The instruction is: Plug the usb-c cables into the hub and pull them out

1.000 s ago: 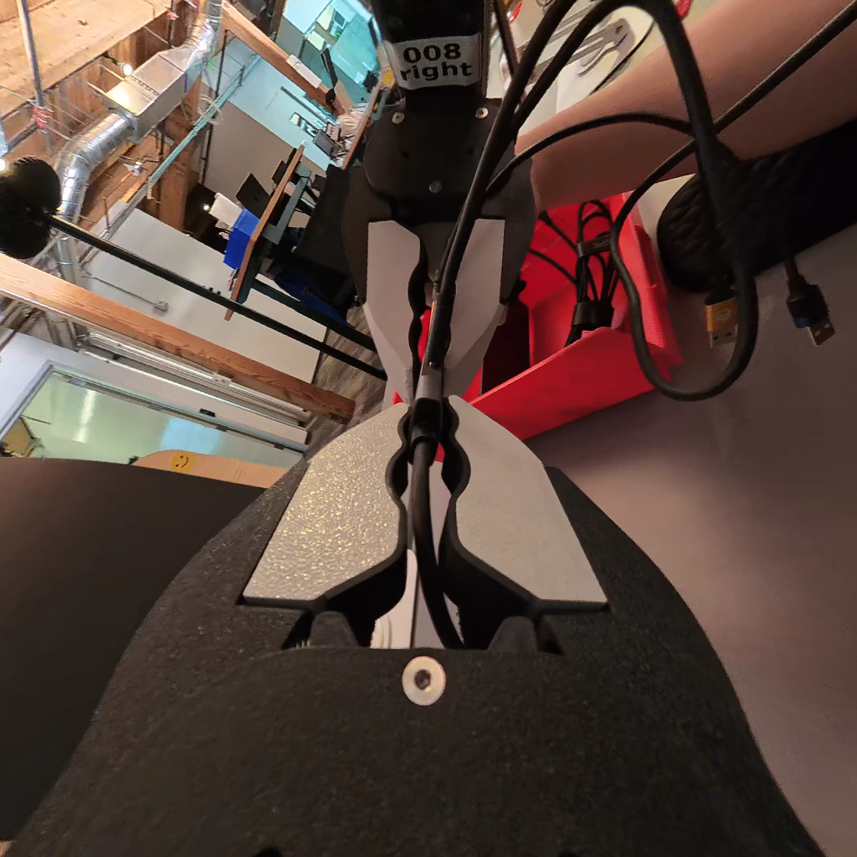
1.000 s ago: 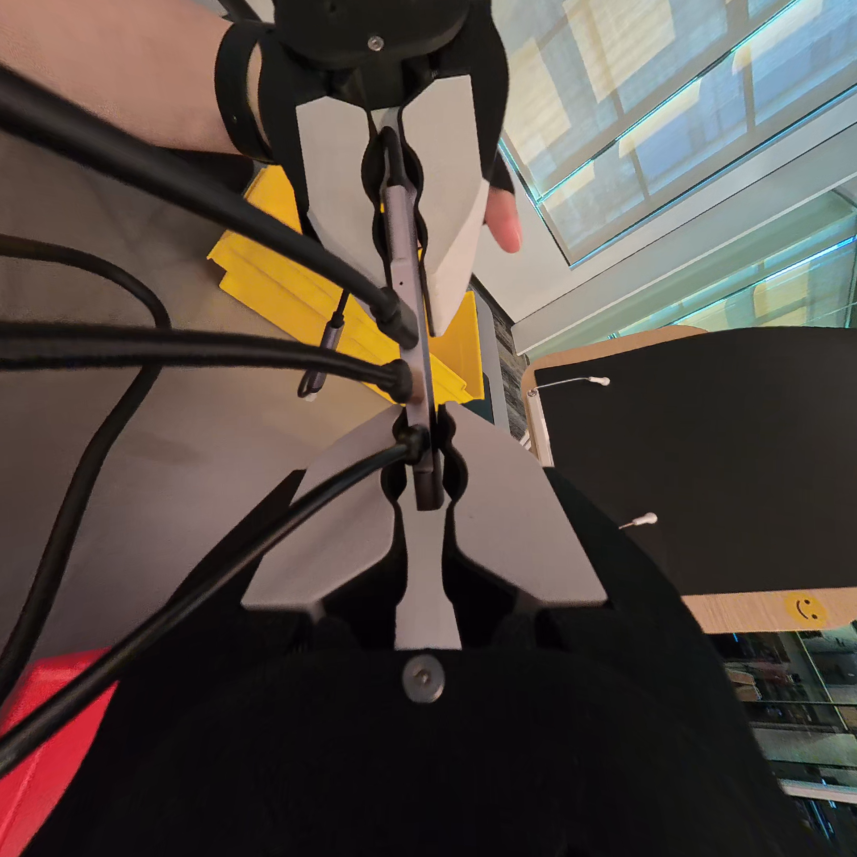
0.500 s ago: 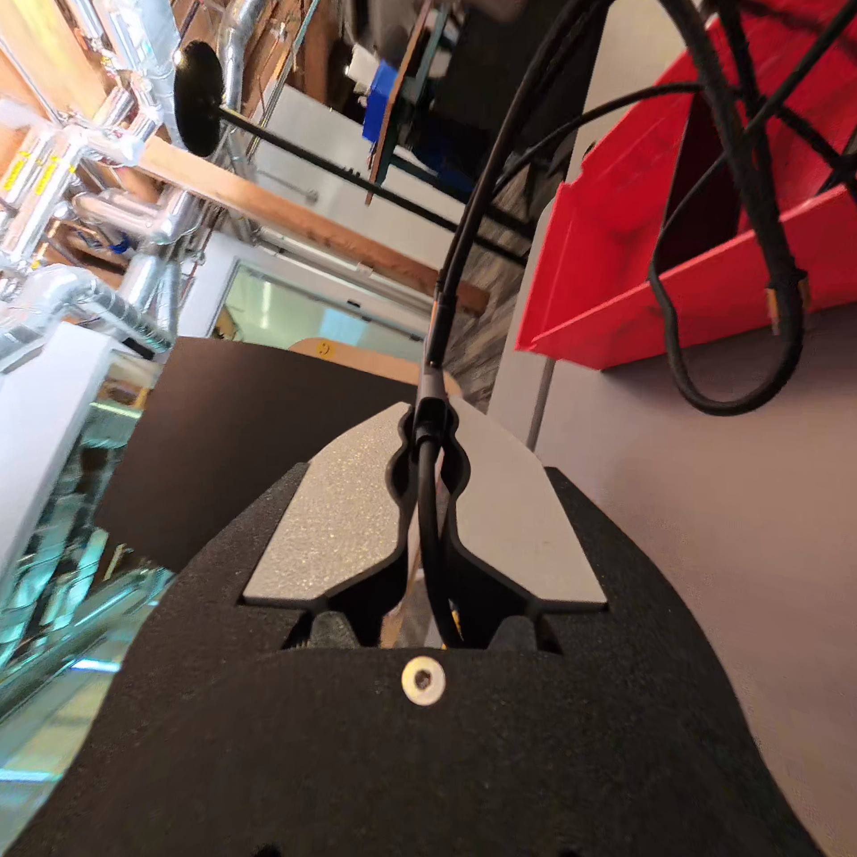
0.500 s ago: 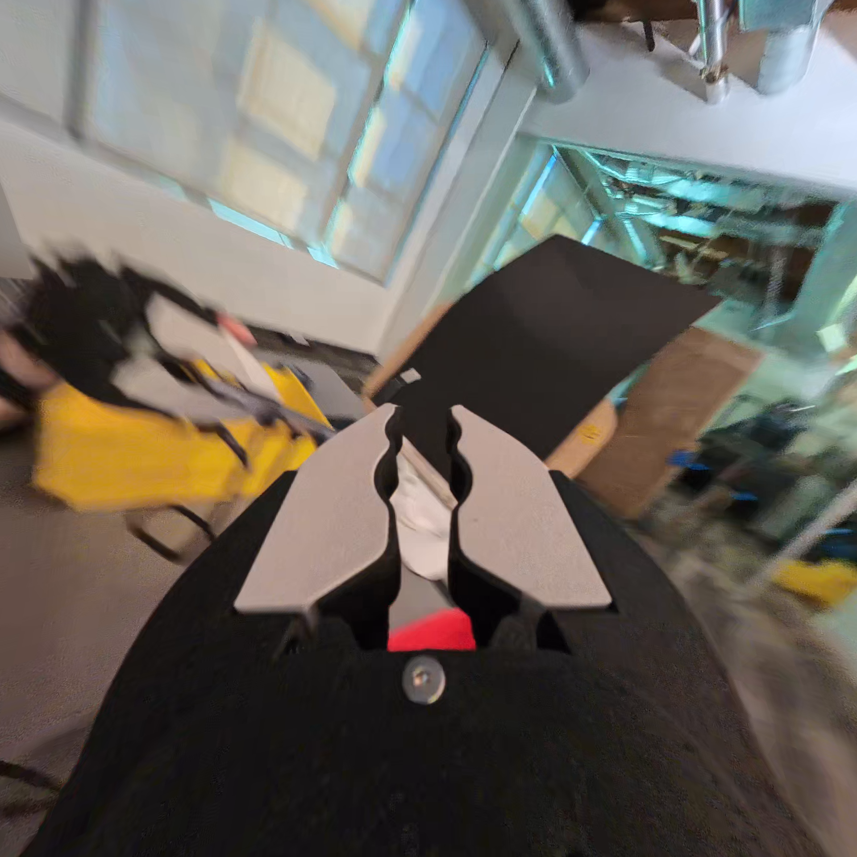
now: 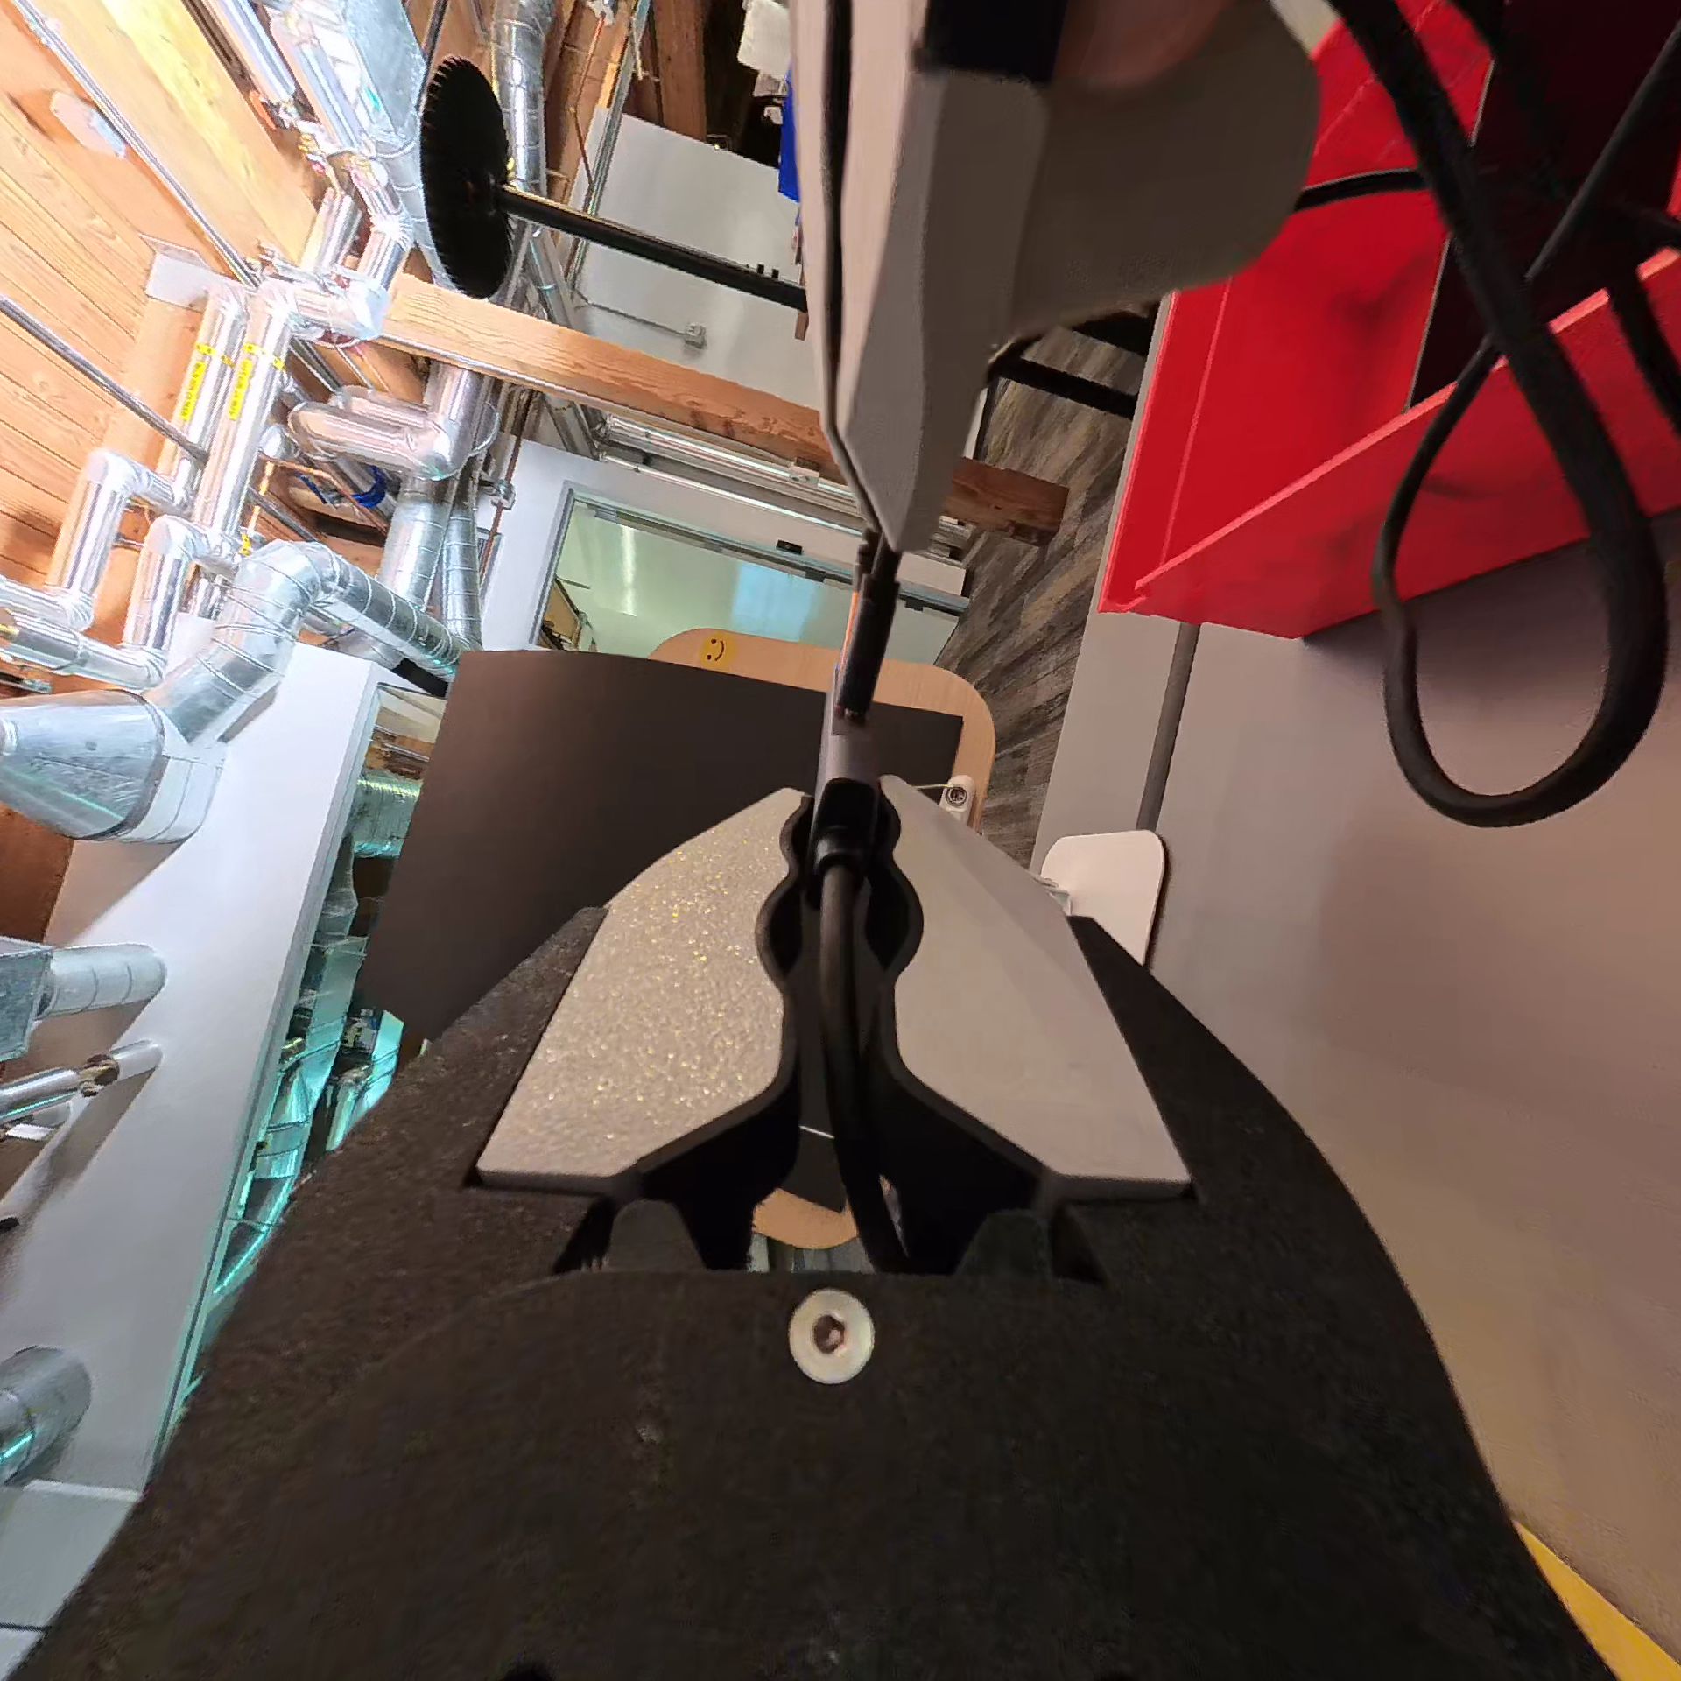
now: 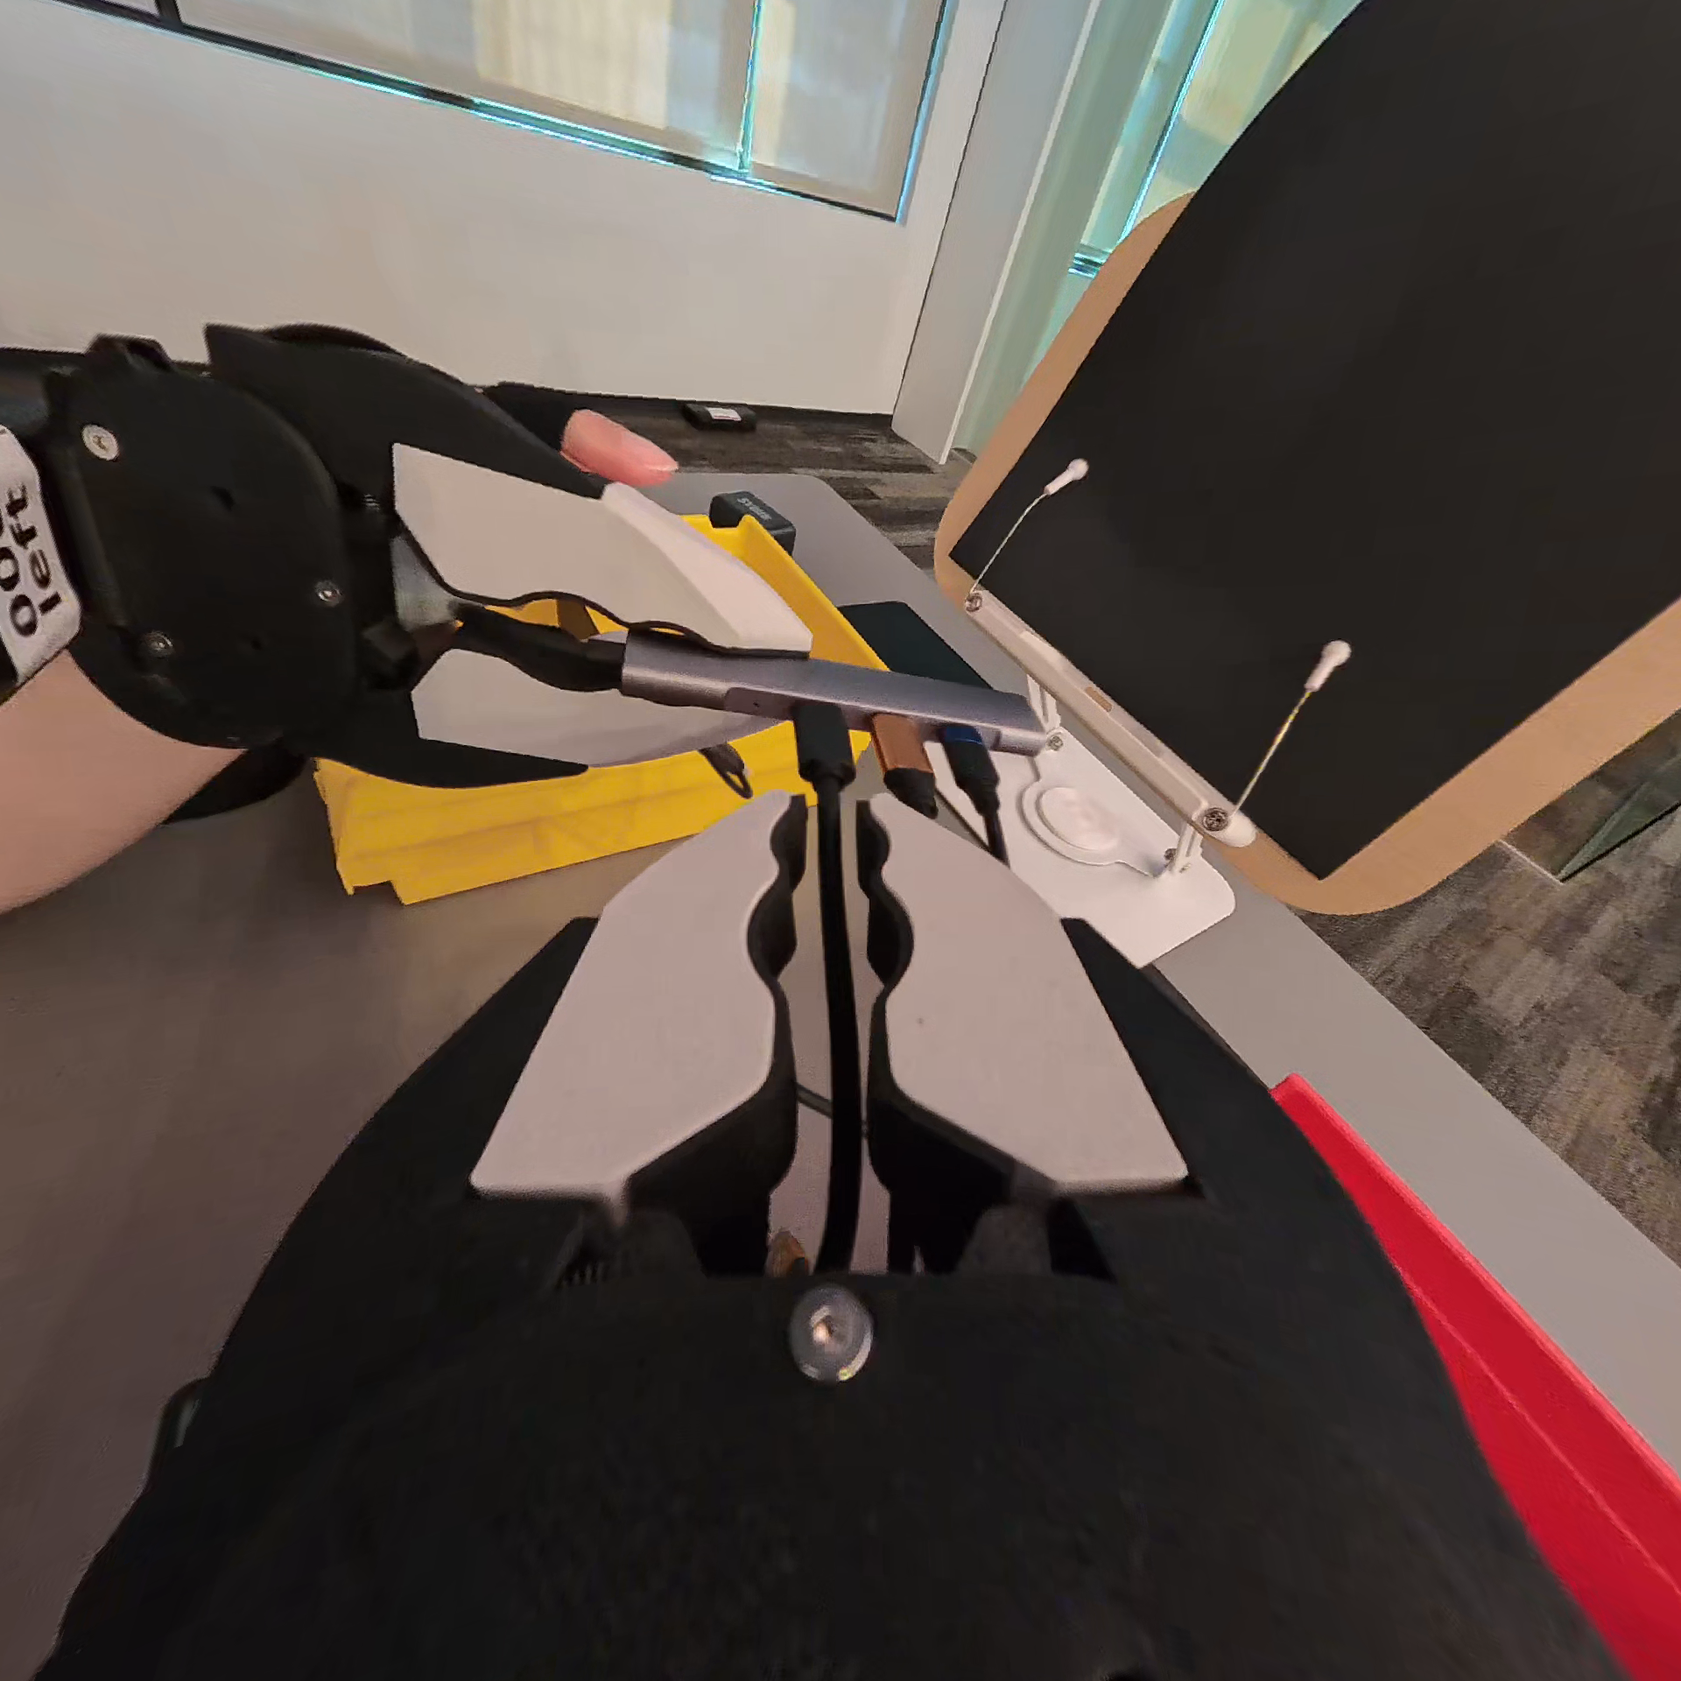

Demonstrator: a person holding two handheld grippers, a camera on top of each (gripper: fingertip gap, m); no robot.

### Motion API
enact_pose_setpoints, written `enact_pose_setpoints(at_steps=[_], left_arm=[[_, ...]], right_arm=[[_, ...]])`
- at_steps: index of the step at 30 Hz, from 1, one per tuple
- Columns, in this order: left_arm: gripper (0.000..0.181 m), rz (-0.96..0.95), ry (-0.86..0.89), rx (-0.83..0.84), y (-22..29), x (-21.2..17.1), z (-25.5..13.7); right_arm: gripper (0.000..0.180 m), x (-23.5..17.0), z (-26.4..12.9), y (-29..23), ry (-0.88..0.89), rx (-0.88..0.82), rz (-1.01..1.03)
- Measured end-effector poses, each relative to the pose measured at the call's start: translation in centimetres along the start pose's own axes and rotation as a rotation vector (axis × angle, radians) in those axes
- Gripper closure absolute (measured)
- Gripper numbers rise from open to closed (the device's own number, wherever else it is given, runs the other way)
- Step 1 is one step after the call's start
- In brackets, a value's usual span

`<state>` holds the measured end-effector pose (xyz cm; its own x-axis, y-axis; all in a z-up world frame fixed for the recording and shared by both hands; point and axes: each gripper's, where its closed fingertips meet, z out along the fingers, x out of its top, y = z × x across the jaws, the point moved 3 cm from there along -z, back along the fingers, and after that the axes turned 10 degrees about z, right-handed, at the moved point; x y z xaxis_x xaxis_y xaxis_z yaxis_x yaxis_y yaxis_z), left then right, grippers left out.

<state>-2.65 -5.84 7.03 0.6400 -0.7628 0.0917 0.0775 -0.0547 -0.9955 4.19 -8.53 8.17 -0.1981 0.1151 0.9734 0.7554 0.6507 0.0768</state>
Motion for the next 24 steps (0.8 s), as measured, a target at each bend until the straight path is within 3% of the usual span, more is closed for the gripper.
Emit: enact_pose_setpoints(at_steps=[8, 14, 24], left_arm=[[0.172, -0.007, -0.005, -0.001, 0.16, 0.19, 0.19], [0.172, -0.024, -0.015, 0.003, 0.16, 0.33, 0.31], [0.172, 0.017, -0.012, 0.047, 0.1, 0.38, 0.31]], right_arm=[[0.163, 0.12, 0.39, -0.03, 0.052, -0.005, 0.047], [0.167, 0.0, 0.69, -0.02, 0.065, -0.104, -0.06], [0.168, -0.11, 0.59, 0.2, 0.081, -0.007, 0.04]])
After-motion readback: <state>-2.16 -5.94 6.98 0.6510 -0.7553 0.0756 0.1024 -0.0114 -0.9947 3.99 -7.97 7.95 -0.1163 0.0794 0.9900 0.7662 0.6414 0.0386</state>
